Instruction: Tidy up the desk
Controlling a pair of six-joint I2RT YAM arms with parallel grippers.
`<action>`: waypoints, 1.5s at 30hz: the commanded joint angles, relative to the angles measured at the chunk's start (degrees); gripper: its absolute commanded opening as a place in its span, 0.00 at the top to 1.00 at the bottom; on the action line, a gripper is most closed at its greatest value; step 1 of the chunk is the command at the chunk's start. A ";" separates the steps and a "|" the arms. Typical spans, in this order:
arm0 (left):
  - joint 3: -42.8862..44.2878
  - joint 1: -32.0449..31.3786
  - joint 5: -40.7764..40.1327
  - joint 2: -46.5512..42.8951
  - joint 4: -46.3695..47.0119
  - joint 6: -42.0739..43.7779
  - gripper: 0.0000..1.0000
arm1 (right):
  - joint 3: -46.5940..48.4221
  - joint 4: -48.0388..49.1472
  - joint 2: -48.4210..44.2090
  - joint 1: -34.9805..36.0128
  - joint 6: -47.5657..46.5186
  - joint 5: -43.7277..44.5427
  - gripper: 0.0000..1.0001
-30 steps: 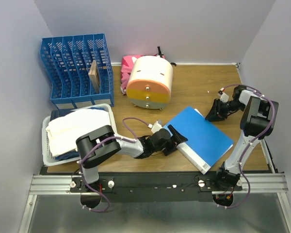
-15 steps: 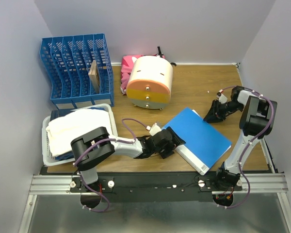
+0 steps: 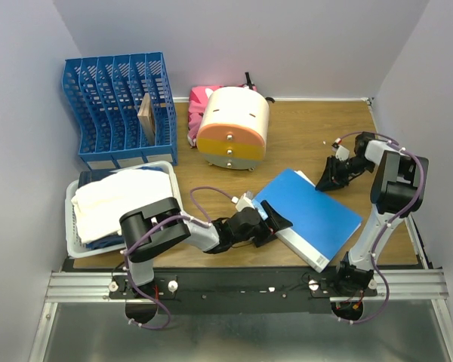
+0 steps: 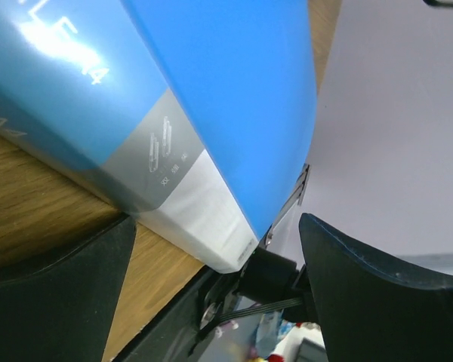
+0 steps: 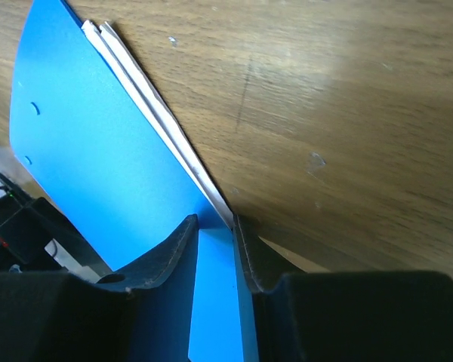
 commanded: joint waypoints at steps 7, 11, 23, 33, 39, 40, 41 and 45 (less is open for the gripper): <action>-2.83 1.13 -10.41 5.72 32.36 14.79 0.01 | -8.36 0.45 7.14 6.27 -4.29 11.92 0.67; -3.10 1.22 -11.90 4.68 35.63 17.78 0.01 | -8.62 0.63 7.05 6.27 -4.29 12.19 0.67; -4.33 1.13 -16.04 2.12 44.15 24.38 0.01 | -8.45 0.45 7.05 6.62 -4.46 11.84 0.67; -4.07 0.70 -18.23 -2.98 45.12 28.16 0.01 | -7.92 -0.07 6.87 6.62 -4.55 11.31 0.67; -4.24 0.70 -19.55 -1.66 45.83 24.58 0.01 | -7.48 -0.34 6.70 6.62 -4.37 10.96 0.67; -4.33 0.70 -19.99 -1.57 44.61 23.51 0.02 | -7.31 -0.42 6.52 6.62 -4.37 10.87 0.67; -4.50 0.70 -20.17 -1.74 43.29 22.46 0.03 | -7.39 -0.51 6.43 6.62 -4.37 10.87 0.66; -4.16 0.78 -21.22 -5.86 30.92 18.15 0.09 | -7.31 -0.25 5.99 6.62 -4.64 11.39 0.67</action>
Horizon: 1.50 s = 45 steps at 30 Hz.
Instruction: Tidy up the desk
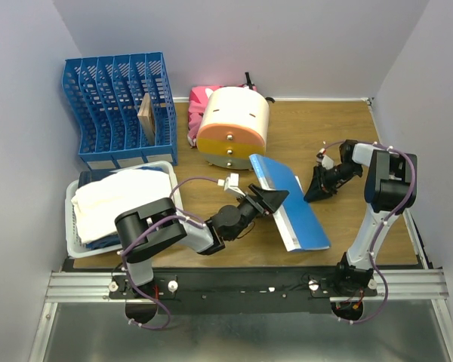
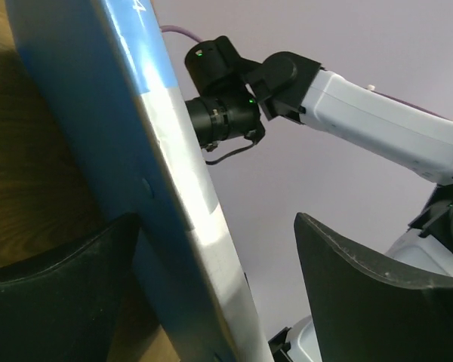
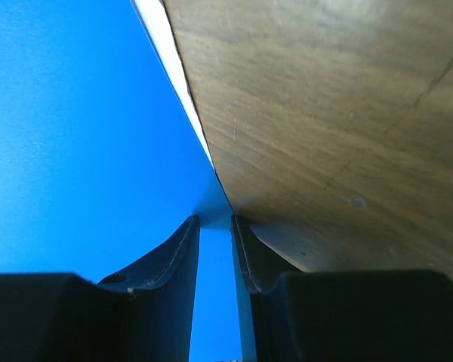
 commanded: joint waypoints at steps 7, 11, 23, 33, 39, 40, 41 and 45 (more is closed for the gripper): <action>8.65 0.00 -3.09 -14.05 -47.35 -6.53 0.27 | -3.83 5.35 3.87 1.11 -4.81 16.58 0.67; 13.33 0.17 3.39 -15.12 -60.78 -5.30 0.37 | -3.48 5.44 2.28 1.11 -6.39 17.02 0.67; 16.75 2.11 15.46 -15.37 -66.14 1.35 1.00 | -2.69 3.33 -1.76 1.02 -14.30 9.82 0.63; 25.54 2.11 10.19 -33.72 -84.52 31.13 1.00 | 5.75 -2.47 -14.05 -1.26 -21.78 8.76 0.42; 34.15 2.19 4.24 -41.56 -92.33 41.98 1.00 | 3.65 -2.30 -19.16 -1.26 -22.40 4.99 0.41; 36.69 2.28 2.91 -42.09 -94.17 42.95 1.00 | 2.51 -1.95 -20.56 -1.26 -22.39 4.37 0.41; 38.10 2.46 1.77 -42.53 -94.80 45.22 1.00 | 1.72 -1.68 -21.18 -1.26 -22.13 4.02 0.41; 45.31 4.03 -2.55 -43.24 -95.25 51.29 1.00 | -0.92 -1.16 -24.17 -1.26 -22.57 3.05 0.41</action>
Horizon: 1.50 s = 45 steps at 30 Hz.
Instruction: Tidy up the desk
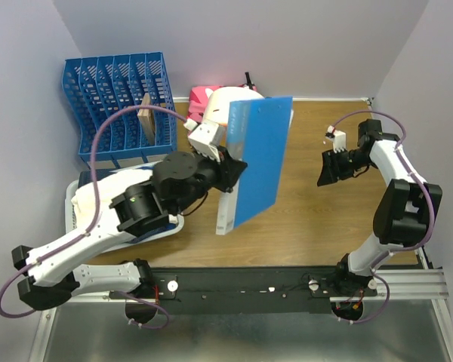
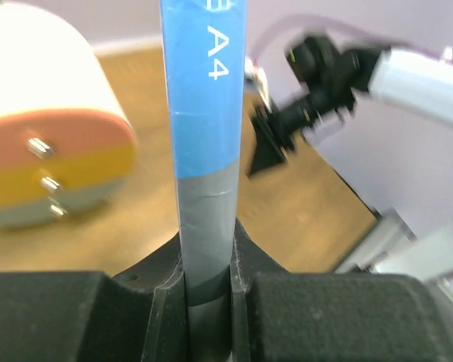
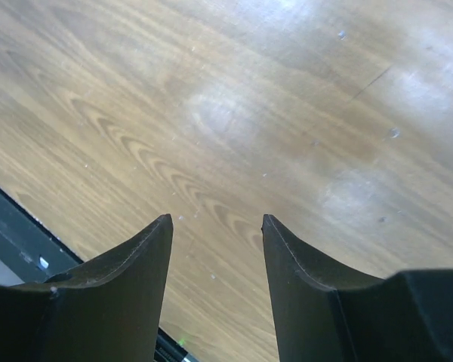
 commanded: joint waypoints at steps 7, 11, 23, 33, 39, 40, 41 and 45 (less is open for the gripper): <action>22.48 12.15 -10.13 2.70 0.42 22.81 1.00 | -5.14 1.23 -5.87 0.03 -2.60 -2.02 0.41; 25.05 18.74 -12.49 3.41 5.34 27.66 1.00 | -6.01 1.40 -6.49 0.03 -2.77 -1.76 0.41; 20.22 36.06 -7.50 5.08 13.43 34.08 1.00 | -7.16 1.58 -6.75 -0.06 -3.04 -2.20 0.41; 13.45 48.71 4.35 6.39 18.27 25.99 1.00 | -6.19 1.41 -5.35 0.03 -2.95 -1.49 0.41; 12.92 53.11 9.99 10.16 20.56 22.74 1.00 | -5.93 1.58 -4.64 0.03 -2.77 -1.41 0.41; 12.92 53.38 11.04 10.61 22.73 22.39 1.00 | -5.84 1.49 -4.56 0.03 -2.77 -1.41 0.41; 13.27 53.82 11.49 11.05 22.84 21.95 1.00 | -5.84 1.58 -4.21 0.03 -2.77 -1.23 0.41; 14.24 54.08 12.99 13.33 23.98 20.89 1.00 | -5.66 1.93 -3.68 0.03 -2.51 -1.14 0.40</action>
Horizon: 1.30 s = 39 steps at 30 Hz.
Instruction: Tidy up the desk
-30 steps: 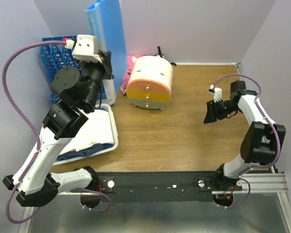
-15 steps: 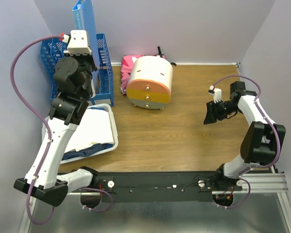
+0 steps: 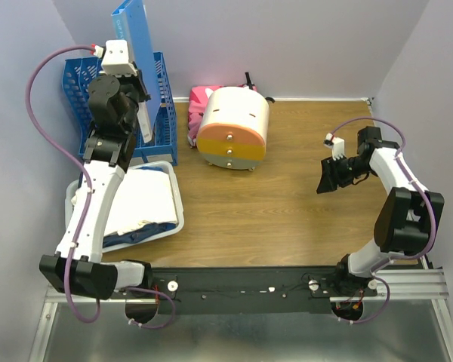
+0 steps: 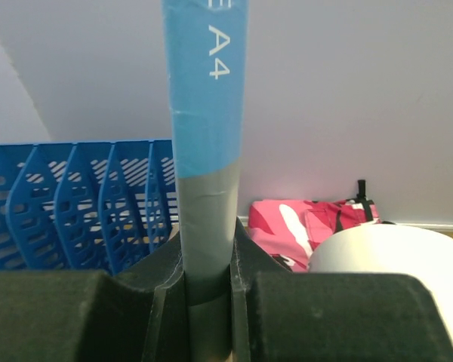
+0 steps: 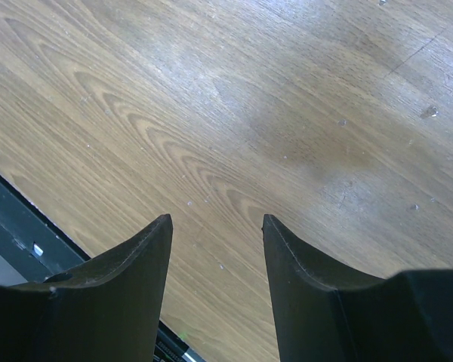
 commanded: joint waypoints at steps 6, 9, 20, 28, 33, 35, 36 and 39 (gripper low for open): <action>1.41 1.04 3.85 3.51 11.11 -0.26 1.00 | 1.64 1.19 2.25 0.03 0.53 -1.12 0.40; -0.43 2.00 4.11 4.91 16.12 0.36 1.00 | 2.34 0.75 2.69 0.03 0.27 -1.21 0.40; -9.21 4.99 13.05 11.51 36.84 -0.25 1.00 | 3.92 -1.53 4.10 0.03 -1.40 -0.07 0.40; -18.18 5.70 15.27 15.38 53.12 -0.34 1.00 | 4.80 -2.94 5.24 0.03 -2.46 1.86 0.40; -23.11 5.96 15.62 16.96 57.09 -2.63 1.00 | 5.68 -3.03 6.12 0.11 -1.49 2.30 0.40; -24.77 5.96 15.36 17.14 57.61 -2.89 1.00 | 6.12 -2.94 6.56 0.11 -1.05 2.04 0.40; -25.31 5.96 15.27 17.05 57.70 -3.15 1.00 | 6.38 -2.94 6.65 0.11 -0.70 1.95 0.40; -26.71 5.96 15.45 16.96 57.44 -3.59 0.90 | 6.47 -2.59 7.09 0.11 -0.09 1.69 0.40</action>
